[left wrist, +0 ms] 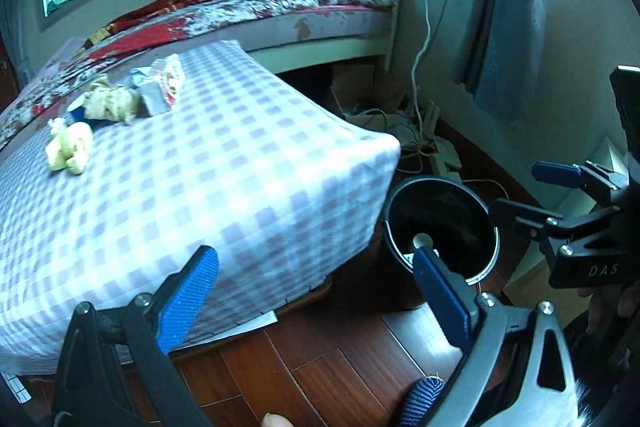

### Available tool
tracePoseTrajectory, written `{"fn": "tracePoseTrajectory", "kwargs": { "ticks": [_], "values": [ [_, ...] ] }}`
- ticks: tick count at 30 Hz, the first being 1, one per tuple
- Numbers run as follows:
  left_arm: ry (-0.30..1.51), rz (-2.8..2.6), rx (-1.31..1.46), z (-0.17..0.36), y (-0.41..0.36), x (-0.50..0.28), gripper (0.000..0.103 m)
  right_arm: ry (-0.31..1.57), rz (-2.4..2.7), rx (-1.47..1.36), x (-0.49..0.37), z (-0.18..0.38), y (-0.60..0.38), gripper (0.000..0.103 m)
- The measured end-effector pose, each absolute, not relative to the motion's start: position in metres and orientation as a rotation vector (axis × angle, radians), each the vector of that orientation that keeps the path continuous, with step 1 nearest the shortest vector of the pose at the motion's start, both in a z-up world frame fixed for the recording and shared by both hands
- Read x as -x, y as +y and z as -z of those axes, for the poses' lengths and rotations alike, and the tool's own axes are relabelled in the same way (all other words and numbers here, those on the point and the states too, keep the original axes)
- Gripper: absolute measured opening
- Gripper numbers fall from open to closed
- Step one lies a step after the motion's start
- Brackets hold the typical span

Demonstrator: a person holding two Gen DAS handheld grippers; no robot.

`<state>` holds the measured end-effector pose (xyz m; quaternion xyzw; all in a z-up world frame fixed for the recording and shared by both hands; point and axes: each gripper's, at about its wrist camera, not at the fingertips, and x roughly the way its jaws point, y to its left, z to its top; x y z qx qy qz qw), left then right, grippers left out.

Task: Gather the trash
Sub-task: 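Move both tools back over the bed, then grasp the yellow cloth with the left tool while the right tool grasps the juice carton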

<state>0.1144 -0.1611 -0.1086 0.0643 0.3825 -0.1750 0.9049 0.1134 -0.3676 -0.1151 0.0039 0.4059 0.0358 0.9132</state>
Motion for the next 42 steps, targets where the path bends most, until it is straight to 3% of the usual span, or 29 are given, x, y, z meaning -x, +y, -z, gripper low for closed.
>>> {"fn": "tracePoseTrajectory", "kwargs": {
  "ticks": [20, 35, 42],
  "values": [
    [0.756, 0.119, -0.014, 0.097, -0.023, -0.135, 0.099, 0.775, -0.258, 0.103, -0.175, 0.090, -0.233, 0.102],
    [0.770, -0.021, 0.044, 0.102, 0.052, -0.202, 0.099, 0.770, -0.299, 0.125, -0.262, 0.089, -0.168, 0.102],
    [0.775, -0.046, 0.094, 0.106, 0.069, -0.245, 0.092, 0.777, -0.275, 0.148, -0.313, 0.094, -0.154, 0.102]
  ]
}}
